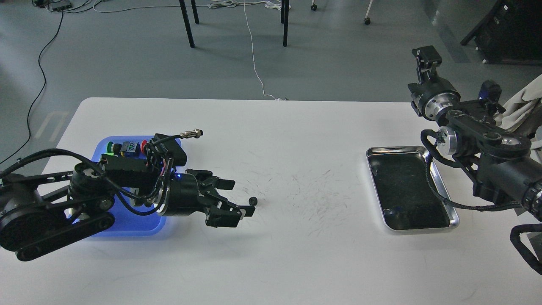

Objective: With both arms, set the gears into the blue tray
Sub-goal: 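Swing the left arm over the blue tray toward the black part, then lower the left gripper around the black part and close it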

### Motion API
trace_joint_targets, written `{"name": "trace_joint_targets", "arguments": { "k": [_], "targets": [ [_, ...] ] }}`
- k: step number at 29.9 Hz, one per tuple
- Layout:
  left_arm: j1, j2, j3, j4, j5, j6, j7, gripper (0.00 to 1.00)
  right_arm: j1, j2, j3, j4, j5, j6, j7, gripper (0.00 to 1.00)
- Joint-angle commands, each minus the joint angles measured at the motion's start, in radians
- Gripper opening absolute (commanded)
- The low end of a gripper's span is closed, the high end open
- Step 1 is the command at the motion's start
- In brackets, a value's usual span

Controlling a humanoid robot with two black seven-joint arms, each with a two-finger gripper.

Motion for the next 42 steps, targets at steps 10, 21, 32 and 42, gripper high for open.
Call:
{"name": "trace_joint_targets", "arguments": {
  "k": [10, 21, 32, 42],
  "targets": [
    [0.016, -0.208, 0.0, 0.238, 0.13, 0.075, -0.055, 0.98, -0.009, 0.019, 0.014, 0.0, 0.0, -0.049, 0.0, 0.97],
    [0.021, -0.329, 0.005, 0.421, 0.246, 0.17, -0.155, 0.94, -0.013, 0.019, 0.03, 0.002, 0.0, -0.06, 0.01, 0.97],
    [0.021, -0.372, 0.028, 0.51, 0.39, 0.281, -0.171, 0.89, -0.038, 0.019, 0.057, 0.002, 0.0, -0.062, 0.011, 0.97],
    [0.024, -0.372, 0.034, 0.547, 0.39, 0.347, -0.171, 0.72, -0.038, 0.019, 0.055, 0.002, 0.0, -0.066, 0.013, 0.97]
  ]
}}
